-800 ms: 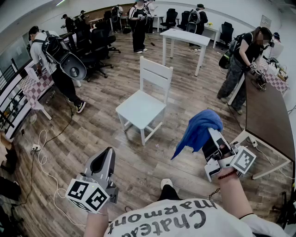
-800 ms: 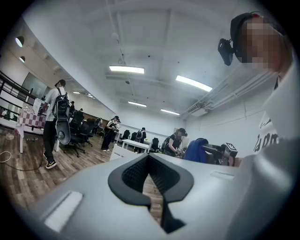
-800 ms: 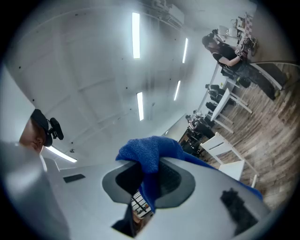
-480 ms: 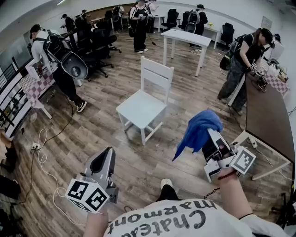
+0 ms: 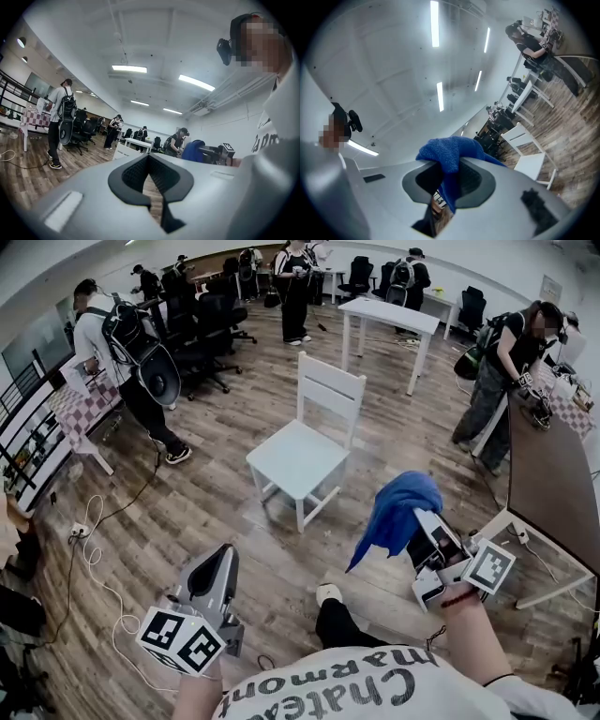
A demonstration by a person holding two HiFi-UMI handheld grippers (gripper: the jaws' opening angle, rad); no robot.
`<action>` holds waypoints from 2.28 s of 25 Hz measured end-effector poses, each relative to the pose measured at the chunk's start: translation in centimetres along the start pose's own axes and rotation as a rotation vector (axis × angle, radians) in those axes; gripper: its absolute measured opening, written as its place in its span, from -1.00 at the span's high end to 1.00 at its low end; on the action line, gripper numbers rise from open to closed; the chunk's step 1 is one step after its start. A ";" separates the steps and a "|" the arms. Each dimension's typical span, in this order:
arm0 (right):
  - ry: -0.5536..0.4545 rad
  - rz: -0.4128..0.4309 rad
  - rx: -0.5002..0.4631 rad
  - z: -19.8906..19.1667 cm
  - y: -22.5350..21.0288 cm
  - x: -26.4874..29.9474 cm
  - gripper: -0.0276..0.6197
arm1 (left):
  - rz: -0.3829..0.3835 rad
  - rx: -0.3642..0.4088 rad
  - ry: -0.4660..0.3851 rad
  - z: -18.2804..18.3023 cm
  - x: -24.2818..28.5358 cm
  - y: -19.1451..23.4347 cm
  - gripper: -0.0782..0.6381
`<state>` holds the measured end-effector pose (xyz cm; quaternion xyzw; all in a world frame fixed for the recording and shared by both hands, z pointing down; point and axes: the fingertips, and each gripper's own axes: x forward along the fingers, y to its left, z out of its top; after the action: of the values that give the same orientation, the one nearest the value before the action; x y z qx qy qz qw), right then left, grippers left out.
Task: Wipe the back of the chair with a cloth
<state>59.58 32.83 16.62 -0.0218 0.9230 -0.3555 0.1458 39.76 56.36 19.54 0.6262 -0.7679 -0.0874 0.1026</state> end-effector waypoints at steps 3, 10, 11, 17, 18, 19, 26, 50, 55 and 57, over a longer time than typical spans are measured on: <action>0.009 0.016 -0.013 0.0 -0.3 1.2 0.71 | 0.016 0.009 -0.010 0.4 0.5 0.9 0.76; 0.004 0.045 -0.003 0.7 -3.6 4.8 0.71 | 0.053 0.041 -0.044 1.3 3.7 3.0 0.76; 0.001 0.052 -0.002 0.9 -4.2 5.5 0.71 | 0.055 0.045 -0.049 1.5 4.4 3.4 0.76; 0.019 0.075 0.001 3.1 -8.3 10.5 0.71 | 0.050 0.036 -0.070 3.1 10.3 5.7 0.76; 0.024 0.079 0.000 3.5 -9.0 11.6 0.71 | 0.047 0.030 -0.076 3.4 11.4 6.2 0.76; 0.028 0.083 -0.005 3.9 -9.8 12.7 0.71 | 0.048 0.030 -0.078 3.7 12.6 6.9 0.76; 0.056 0.124 -0.049 6.9 -14.4 20.9 0.71 | 0.087 0.026 -0.104 5.6 20.0 12.2 0.76; 0.146 0.024 -0.217 3.8 -22.1 35.7 0.71 | 0.130 0.003 -0.031 6.6 28.7 24.3 0.76; 0.130 -0.026 -0.195 0.1 -22.5 40.7 0.71 | 0.068 -0.026 -0.015 7.3 30.8 31.8 0.76; 0.121 -0.048 -0.172 0.6 -23.9 42.0 0.71 | 0.027 -0.025 -0.002 7.9 33.9 32.5 0.76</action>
<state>18.06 8.50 21.39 -0.0351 0.9564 -0.2789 0.0790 0.37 29.76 22.09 0.6142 -0.7754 -0.0961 0.1110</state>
